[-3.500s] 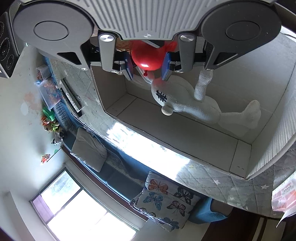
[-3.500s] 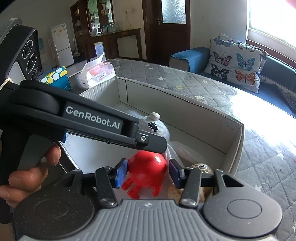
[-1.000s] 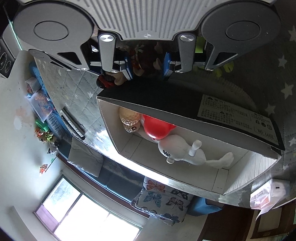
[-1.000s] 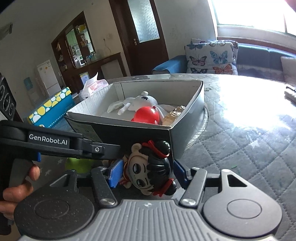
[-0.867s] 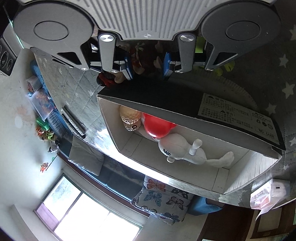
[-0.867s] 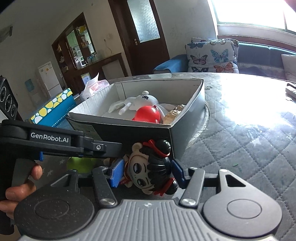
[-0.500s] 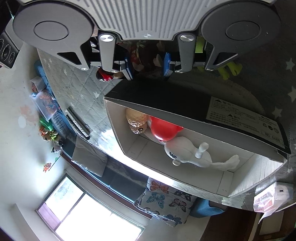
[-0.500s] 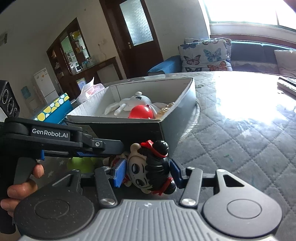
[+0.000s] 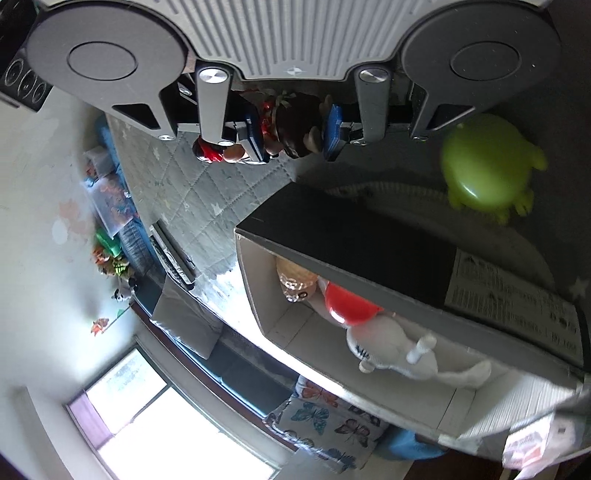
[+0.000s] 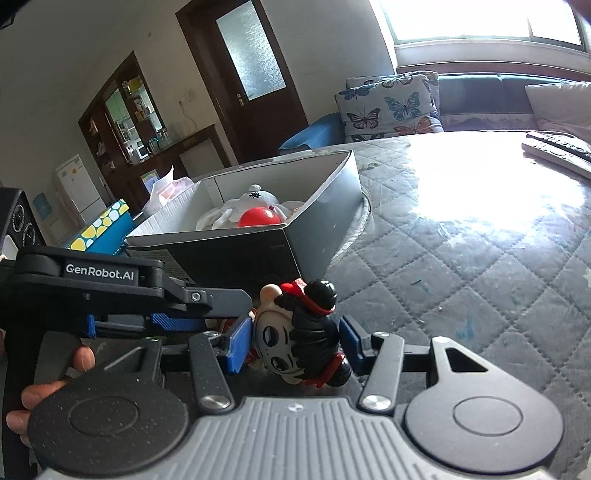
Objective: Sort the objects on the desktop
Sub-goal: 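Close both grippers on the doll figurine and lift it, then carry the doll over the box and lower it inside with both grippers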
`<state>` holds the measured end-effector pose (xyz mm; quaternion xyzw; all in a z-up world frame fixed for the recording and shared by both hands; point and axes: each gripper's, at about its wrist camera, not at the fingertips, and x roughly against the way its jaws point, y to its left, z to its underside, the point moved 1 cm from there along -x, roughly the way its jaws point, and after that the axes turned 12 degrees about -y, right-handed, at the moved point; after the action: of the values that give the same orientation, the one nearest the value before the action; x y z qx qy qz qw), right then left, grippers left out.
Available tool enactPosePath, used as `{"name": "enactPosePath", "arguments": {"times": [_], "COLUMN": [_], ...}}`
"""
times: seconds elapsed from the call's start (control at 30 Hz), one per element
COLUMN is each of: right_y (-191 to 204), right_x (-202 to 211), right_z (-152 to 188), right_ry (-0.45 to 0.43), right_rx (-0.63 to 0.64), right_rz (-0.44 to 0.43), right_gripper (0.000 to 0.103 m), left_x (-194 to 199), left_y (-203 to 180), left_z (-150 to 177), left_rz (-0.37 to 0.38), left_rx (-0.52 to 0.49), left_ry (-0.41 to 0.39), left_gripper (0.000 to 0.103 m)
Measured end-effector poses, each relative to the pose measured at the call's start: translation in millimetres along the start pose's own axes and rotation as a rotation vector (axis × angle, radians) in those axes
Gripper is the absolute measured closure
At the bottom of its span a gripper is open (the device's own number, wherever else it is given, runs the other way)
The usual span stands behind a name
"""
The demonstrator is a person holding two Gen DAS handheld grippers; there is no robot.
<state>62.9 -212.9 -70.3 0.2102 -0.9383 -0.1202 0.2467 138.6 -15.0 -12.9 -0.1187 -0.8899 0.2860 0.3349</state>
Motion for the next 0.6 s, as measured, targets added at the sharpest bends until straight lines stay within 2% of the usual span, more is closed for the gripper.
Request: {"name": "enactPosePath", "arguments": {"times": [0.2, 0.4, 0.6], "right_y": [2, 7, 24], "right_x": [-2, 5, 17], "right_z": [1, -1, -21], "right_ry": [-0.001, -0.010, -0.074], "right_rx": [0.006, 0.032, 0.085], "right_rz": [0.000, 0.010, 0.013], "right_gripper": [0.050, 0.051, 0.051], "left_x": [-2, 4, 23], "left_y": [3, -3, -14], "left_z": [1, 0, -18], "left_rz": [0.009, 0.026, 0.066], "left_rx": [0.023, -0.011, -0.023], "left_ry": [-0.006, -0.020, -0.081], "left_gripper": [0.064, 0.065, 0.065]}}
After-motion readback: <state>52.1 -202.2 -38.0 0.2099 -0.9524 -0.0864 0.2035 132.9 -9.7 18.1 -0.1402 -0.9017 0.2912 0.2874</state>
